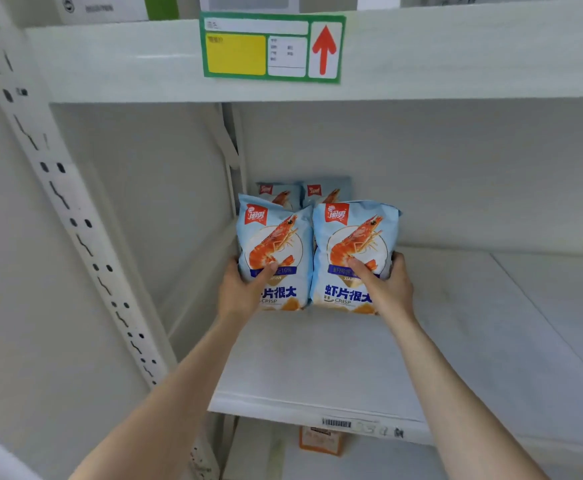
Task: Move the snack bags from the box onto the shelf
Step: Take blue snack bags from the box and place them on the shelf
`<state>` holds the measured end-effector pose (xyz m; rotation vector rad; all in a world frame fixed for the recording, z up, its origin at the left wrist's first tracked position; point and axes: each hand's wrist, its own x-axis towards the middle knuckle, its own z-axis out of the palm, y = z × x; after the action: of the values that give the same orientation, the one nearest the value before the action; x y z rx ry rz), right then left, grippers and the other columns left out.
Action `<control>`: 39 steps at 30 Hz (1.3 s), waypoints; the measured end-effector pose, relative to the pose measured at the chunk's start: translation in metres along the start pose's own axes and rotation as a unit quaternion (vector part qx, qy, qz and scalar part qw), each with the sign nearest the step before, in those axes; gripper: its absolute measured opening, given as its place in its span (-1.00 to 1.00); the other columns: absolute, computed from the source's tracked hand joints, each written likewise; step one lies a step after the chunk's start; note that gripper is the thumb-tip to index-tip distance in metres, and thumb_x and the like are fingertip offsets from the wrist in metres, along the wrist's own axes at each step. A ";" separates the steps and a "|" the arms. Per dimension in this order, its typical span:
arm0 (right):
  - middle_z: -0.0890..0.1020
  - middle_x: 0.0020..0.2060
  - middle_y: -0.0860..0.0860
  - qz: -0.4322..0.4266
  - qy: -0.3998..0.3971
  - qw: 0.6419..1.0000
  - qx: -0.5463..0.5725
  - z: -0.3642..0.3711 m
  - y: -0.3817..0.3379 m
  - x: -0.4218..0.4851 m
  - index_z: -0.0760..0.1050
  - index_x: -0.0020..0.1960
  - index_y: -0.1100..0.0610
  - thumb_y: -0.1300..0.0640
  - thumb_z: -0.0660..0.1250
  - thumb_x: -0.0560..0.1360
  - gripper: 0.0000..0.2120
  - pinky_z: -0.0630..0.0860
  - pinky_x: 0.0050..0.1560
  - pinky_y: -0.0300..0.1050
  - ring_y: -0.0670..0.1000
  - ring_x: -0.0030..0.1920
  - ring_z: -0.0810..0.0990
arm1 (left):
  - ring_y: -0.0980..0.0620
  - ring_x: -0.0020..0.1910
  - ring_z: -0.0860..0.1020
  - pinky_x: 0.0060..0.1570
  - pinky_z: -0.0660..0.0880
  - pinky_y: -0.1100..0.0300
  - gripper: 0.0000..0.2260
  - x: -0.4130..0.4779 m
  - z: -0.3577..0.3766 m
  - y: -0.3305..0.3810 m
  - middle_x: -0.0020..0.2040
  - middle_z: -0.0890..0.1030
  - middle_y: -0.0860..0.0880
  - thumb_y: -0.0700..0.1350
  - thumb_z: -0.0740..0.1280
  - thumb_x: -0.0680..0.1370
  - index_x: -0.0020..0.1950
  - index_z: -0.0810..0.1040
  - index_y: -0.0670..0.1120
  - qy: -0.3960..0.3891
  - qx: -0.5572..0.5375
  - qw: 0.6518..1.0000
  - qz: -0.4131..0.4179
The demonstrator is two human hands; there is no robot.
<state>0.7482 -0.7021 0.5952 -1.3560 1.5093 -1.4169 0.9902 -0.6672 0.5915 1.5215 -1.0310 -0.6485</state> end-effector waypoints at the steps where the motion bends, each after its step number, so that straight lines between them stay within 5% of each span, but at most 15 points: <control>1: 0.64 -0.08 -0.15 0.001 0.004 1.000 0.004 0.009 0.001 0.009 0.43 0.09 0.02 -0.16 0.55 0.30 -0.49 0.59 0.04 0.06 -0.02 -0.03 0.64 | 0.03 -0.09 0.66 -0.15 0.64 0.10 -0.59 0.013 0.001 0.000 0.00 0.65 0.04 0.14 0.52 0.40 0.09 0.43 0.03 -0.001 0.003 1.000 0.005; 3: 0.64 -0.06 -0.14 0.003 0.013 1.000 0.009 0.025 0.004 0.026 0.43 0.10 0.01 -0.17 0.55 0.30 -0.49 0.58 0.07 0.08 -0.02 -0.02 0.64 | 0.08 -0.14 0.63 -0.28 0.57 0.27 -0.57 0.036 0.005 0.000 -0.03 0.62 0.05 0.12 0.51 0.42 0.13 0.42 -0.02 0.000 0.016 1.000 0.017; 18: 0.61 -0.07 -0.09 -0.007 0.022 1.000 0.002 0.116 0.038 0.145 0.32 0.16 0.03 -0.19 0.52 0.32 -0.41 0.62 -0.01 0.09 0.02 -0.06 0.66 | 0.03 -0.03 0.62 -0.08 0.56 0.12 -0.47 0.178 0.049 -0.056 0.08 0.62 0.07 0.27 0.44 0.40 0.23 0.39 0.06 0.016 0.052 0.996 0.077; 23: 0.59 -0.07 -0.06 -0.005 0.016 1.000 -0.025 0.125 0.056 0.158 0.35 0.18 0.09 -0.17 0.46 0.40 -0.47 0.53 -0.11 -0.07 0.01 -0.09 0.61 | 0.00 0.07 0.60 0.07 0.57 -0.04 -0.38 0.200 0.061 -0.078 0.16 0.60 0.06 0.38 0.39 0.35 0.27 0.40 0.09 -0.014 0.073 0.995 0.060; 28: 0.60 -0.04 -0.03 0.020 0.011 0.997 -0.070 0.122 0.077 0.169 0.40 0.14 0.08 -0.24 0.40 0.42 -0.52 0.49 -0.07 -0.07 0.03 -0.06 0.58 | 0.21 -0.21 0.57 -0.33 0.50 0.28 -0.55 0.210 0.073 -0.090 0.06 0.60 0.07 0.23 0.40 0.47 0.20 0.39 0.02 -0.057 0.076 0.995 0.034; 32: 0.62 -0.01 -0.02 0.035 0.011 0.996 -0.082 0.122 0.079 0.177 0.40 0.15 0.05 -0.29 0.40 0.39 -0.47 0.56 0.05 0.05 0.05 -0.02 0.60 | 0.18 -0.23 0.54 -0.35 0.43 0.31 -0.52 0.212 0.079 -0.089 0.04 0.56 0.08 0.22 0.39 0.48 0.25 0.37 0.00 -0.070 0.083 0.994 0.025; 36: 0.57 0.16 0.08 0.049 0.016 0.996 -0.073 0.124 0.075 0.173 0.25 0.36 0.12 -0.35 0.38 0.34 -0.20 0.55 0.12 0.11 0.12 0.09 0.60 | 0.05 -0.07 0.60 -0.26 0.50 0.23 -0.33 0.211 0.078 -0.087 0.24 0.56 0.00 0.29 0.37 0.45 0.42 0.27 -0.02 -0.055 0.093 0.994 0.025; 39: 0.36 0.41 0.17 0.007 0.056 0.993 -0.100 0.123 0.073 0.161 0.03 0.54 0.12 -0.34 0.37 0.36 -0.03 0.42 0.30 0.17 0.20 0.36 0.41 | -0.08 0.29 0.51 0.13 0.56 -0.06 -0.04 0.207 0.076 -0.088 0.42 0.43 -0.04 0.51 0.31 0.29 0.52 0.12 0.05 0.008 0.097 0.993 0.065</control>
<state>0.8053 -0.8993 0.5297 -1.3989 1.7695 -1.3826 1.0443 -0.8863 0.5176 1.6092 -1.1985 -0.4552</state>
